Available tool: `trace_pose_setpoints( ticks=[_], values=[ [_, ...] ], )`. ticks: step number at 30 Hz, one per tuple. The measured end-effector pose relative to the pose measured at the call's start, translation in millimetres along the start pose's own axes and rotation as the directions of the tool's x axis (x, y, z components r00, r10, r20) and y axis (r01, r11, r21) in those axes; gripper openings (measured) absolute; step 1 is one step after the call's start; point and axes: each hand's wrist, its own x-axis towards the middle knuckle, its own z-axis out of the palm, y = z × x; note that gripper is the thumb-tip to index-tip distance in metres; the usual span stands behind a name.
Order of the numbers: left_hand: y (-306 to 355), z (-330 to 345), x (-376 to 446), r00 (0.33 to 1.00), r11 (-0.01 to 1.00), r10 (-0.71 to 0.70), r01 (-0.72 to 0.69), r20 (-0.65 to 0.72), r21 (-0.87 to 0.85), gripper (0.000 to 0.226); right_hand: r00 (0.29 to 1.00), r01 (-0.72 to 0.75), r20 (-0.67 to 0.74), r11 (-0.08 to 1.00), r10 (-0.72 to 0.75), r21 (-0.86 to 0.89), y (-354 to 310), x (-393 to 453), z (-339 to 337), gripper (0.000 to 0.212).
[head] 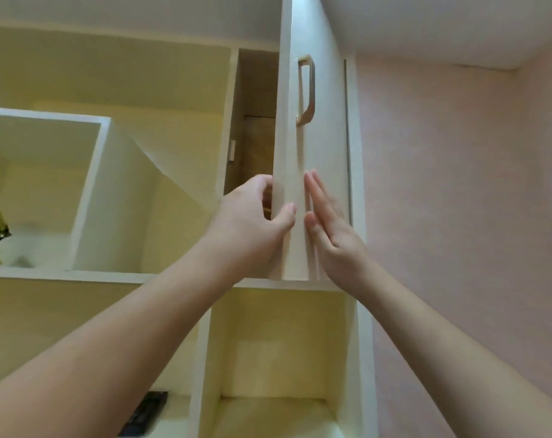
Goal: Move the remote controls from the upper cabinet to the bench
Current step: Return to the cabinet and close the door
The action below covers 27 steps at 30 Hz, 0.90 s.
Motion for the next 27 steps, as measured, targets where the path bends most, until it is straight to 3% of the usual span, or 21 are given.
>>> trace_pose_setpoints(
  ticks=[4, 8, 10, 13, 18, 23, 27],
  values=[
    [-26.0, -6.0, 5.9, 0.998, 0.995, -0.045, 0.049, -0.043, 0.086, 0.030, 0.997, 0.030, 0.068, 0.996, -0.024, -0.084, 11.7, 11.2, 21.4, 0.058],
    [-58.9, -11.7, 6.3, 0.995, 0.942, 0.033, 0.000, -0.094, 0.335, 0.060, 0.988, 0.031, 0.152, 0.981, -0.001, -0.191, 18.8, 20.9, 30.9, 0.070],
    [-66.2, -7.0, 4.6, 0.976, 0.825, 0.189, -0.097, -0.110, 0.557, 0.055, 0.983, 0.037, 0.184, 0.971, 0.007, -0.238, 19.5, 23.9, 32.4, 0.073],
    [-72.3, 2.6, 4.1, 0.929, 0.548, 0.370, -0.243, 0.028, 0.800, 0.054, 0.983, 0.027, 0.179, 0.935, 0.040, -0.355, 21.4, 29.9, 32.0, 0.077],
    [-89.6, -6.6, 13.1, 0.923, 0.408, 0.350, -0.306, 0.162, 0.860, 0.057, 0.986, -0.008, 0.145, 0.895, 0.081, -0.445, 23.2, 35.7, 36.1, 0.084],
    [-97.9, -9.9, 15.5, 0.930, 0.393, 0.306, -0.317, 0.203, 0.863, 0.058, 0.974, 0.008, 0.215, 0.929, 0.076, -0.369, 27.3, 32.4, 24.4, 0.093],
    [-107.7, -13.3, 21.0, 0.939, 0.381, 0.261, -0.312, 0.222, 0.870, 0.061, 0.981, -0.057, 0.136, 0.880, 0.137, -0.471, 33.3, 30.9, 33.8, 0.095]
  ],
)
